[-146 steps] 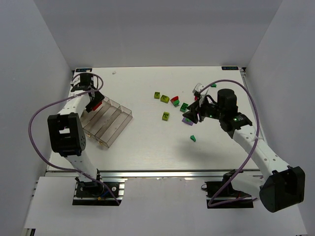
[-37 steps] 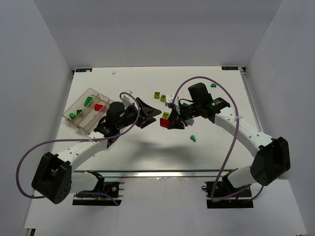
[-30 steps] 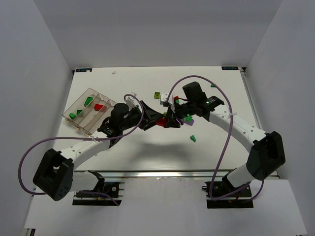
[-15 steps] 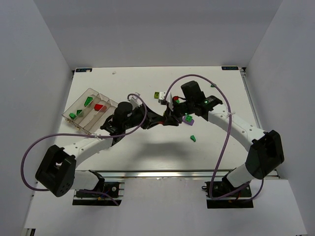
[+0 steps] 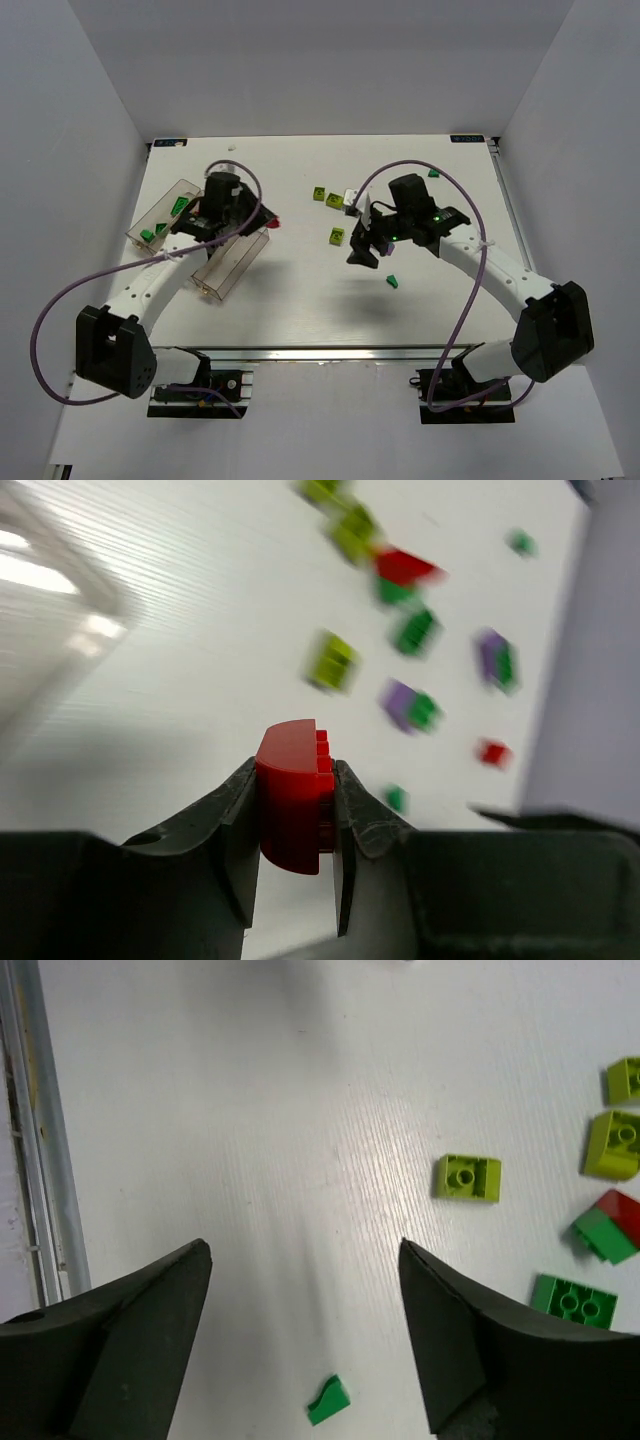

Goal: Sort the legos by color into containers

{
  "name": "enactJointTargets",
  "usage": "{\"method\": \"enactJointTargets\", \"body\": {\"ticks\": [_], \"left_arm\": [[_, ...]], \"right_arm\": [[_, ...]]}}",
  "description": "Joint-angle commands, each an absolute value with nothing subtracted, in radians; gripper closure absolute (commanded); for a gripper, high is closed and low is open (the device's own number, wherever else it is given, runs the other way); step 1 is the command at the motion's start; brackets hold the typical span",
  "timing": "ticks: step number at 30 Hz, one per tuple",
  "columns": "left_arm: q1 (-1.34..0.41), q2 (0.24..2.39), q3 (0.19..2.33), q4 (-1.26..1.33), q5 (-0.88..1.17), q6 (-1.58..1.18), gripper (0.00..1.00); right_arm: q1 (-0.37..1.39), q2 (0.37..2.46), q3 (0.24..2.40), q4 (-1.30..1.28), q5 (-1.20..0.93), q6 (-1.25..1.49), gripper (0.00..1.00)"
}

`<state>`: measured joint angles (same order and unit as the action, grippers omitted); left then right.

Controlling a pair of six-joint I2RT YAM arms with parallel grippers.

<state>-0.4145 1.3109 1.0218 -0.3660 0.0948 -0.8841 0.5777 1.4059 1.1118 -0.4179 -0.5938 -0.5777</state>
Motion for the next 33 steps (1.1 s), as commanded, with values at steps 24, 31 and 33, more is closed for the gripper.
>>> {"method": "enactJointTargets", "body": {"ticks": [24, 31, 33], "left_arm": [[0.101, 1.808, 1.514, -0.735, -0.249, -0.403, 0.91], [0.103, 1.859, 1.565, -0.755, -0.244, -0.414, 0.36], [0.103, 1.856, 1.583, -0.767, -0.247, -0.416, 0.31]], "right_arm": [[0.443, 1.252, 1.025, -0.457, -0.667, -0.592, 0.94], [0.402, 1.269, 1.043, -0.459, -0.649, -0.58, 0.51], [0.385, 1.273, 1.048, -0.457, -0.631, -0.574, 0.43]]}}
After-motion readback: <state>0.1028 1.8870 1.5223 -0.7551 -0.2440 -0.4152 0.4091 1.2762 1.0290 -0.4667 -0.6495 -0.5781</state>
